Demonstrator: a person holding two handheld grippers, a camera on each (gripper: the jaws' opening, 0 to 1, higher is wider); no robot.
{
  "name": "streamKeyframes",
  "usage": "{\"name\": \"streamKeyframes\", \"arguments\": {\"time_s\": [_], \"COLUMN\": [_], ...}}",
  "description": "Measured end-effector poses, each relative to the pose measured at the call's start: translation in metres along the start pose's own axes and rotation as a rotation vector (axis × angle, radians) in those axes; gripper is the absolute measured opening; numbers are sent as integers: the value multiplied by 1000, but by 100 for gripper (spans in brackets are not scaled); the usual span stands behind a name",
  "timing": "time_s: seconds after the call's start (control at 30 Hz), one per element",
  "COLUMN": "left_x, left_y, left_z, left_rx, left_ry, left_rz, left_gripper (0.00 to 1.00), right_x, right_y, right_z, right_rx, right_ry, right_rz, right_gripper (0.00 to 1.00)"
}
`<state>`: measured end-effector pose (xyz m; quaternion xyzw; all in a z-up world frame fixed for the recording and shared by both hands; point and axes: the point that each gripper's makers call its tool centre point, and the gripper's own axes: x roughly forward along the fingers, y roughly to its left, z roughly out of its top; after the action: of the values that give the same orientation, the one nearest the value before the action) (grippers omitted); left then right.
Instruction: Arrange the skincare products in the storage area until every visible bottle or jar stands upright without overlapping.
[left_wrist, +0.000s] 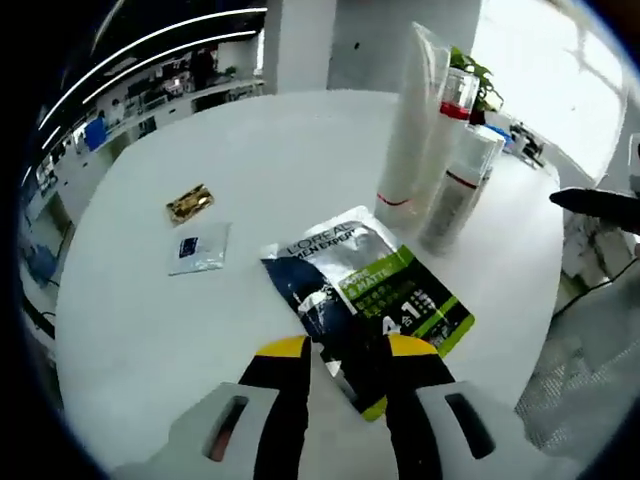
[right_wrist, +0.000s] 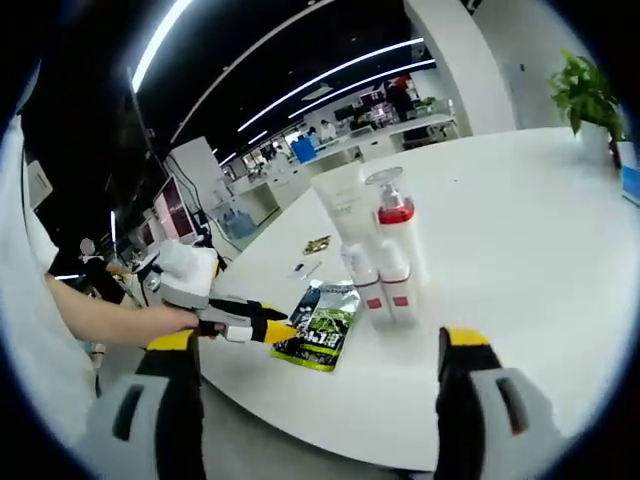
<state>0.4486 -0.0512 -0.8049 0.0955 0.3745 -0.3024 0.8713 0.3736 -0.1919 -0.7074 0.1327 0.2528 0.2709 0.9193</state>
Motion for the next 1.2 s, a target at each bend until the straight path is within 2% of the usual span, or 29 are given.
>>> {"name": "streamKeyframes", "arguments": {"time_s": [0.17,0.23,0.3,0.43,0.5,0.53,0.63,1.2], "left_x": [8,15,20,30,33,33,35,34], "left_y": [-11,-15,-20,-21,-22,-22,-17,-14], "left_z": [15,15,12,0,-4,-1,0,2], "left_rx": [152,158,177,256,267,237,241,223], "left_ry": [-11,-5,14,66,80,63,60,53], "left_rz": [-79,-109,-148,-153,-156,-163,-159,-154], "left_gripper": [37,42,46,52,54,55,56,56], "right_x": [0,0,0,-1,-1,-1,-1,-1], "right_y": [0,0,-1,-2,-2,-2,-3,-3], "right_z": [0,0,0,1,1,1,1,0], "right_rx": [1,0,0,3,5,6,10,3], "right_ry": [0,-1,-1,-4,-6,-6,-5,-1], "right_rz": [0,0,-1,-5,-7,-7,-9,-13], "right_gripper": [99,99,99,99,100,100,99,99]}}
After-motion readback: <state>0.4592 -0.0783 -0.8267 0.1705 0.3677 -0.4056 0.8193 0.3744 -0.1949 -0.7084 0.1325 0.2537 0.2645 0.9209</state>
